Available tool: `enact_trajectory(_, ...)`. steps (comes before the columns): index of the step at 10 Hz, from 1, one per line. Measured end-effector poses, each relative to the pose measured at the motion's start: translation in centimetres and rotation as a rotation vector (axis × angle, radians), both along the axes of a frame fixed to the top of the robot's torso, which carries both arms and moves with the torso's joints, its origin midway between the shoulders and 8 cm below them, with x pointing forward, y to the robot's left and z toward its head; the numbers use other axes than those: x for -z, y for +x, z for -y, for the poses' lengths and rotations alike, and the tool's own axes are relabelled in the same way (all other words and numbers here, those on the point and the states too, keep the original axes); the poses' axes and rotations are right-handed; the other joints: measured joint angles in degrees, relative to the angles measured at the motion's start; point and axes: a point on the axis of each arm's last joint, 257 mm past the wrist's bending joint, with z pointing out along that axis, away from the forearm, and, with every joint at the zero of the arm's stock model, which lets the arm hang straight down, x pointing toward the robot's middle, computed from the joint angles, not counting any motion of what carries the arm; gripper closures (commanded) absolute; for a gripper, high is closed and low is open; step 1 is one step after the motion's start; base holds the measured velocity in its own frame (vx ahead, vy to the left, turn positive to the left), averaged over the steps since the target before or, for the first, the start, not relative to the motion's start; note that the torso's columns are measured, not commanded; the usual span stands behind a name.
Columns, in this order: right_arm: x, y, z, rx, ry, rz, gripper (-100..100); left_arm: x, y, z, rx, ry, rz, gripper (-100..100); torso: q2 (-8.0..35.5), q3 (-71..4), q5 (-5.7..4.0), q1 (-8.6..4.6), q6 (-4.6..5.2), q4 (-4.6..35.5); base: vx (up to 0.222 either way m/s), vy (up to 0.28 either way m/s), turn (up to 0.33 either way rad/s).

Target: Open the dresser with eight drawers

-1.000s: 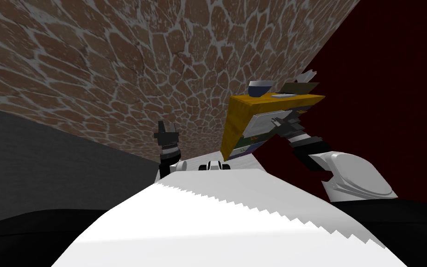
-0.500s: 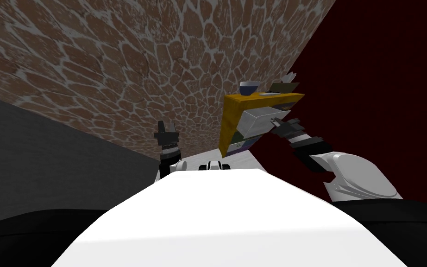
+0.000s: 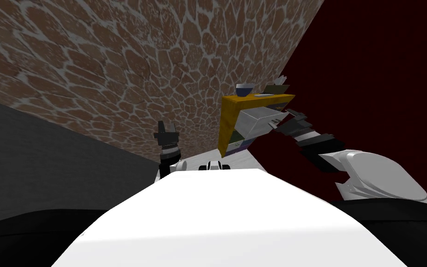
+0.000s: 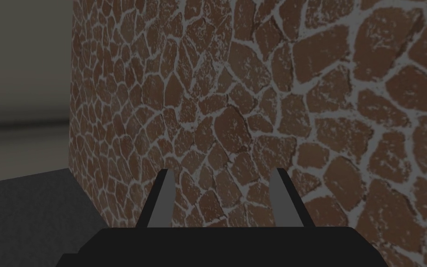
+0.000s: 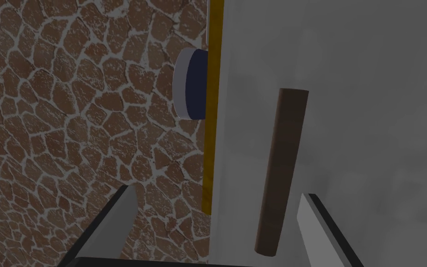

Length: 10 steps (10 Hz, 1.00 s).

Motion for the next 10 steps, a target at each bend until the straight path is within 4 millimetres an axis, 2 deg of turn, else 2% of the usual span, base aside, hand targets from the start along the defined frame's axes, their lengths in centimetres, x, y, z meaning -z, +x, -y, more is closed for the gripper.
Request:
enact_trajectory(4, -2.1, 0.0, -0.1, -0.032, 0.005, -0.012, -100, 0.0, 0.0, 0.0, 0.0, 0.0, 0.0, 0, 0.61, 0.34, 0.2, 0.0, 0.13, 0.4, 0.03, 0.027, -0.048)
enact_trajectory(5, -2.0, 0.0, 0.0, -0.033, 0.008, -0.015, 0, 0.0, 0.0, 0.0, 0.0, 0.0, 0.0, 0, 0.63, 0.38, 0.13, 0.02, 0.1, 0.33, 0.006, 0.0, 0.002)
enact_trajectory(10, -1.6, 0.0, 0.1, -0.03, 0.011, -0.025, 0, 0.0, 0.0, 0.0, 0.0, 0.0, 0.0, 0, 0.36, 0.24, 0.03, 0.02, 0.07, 0.14, 0.0, 0.0, 0.0)
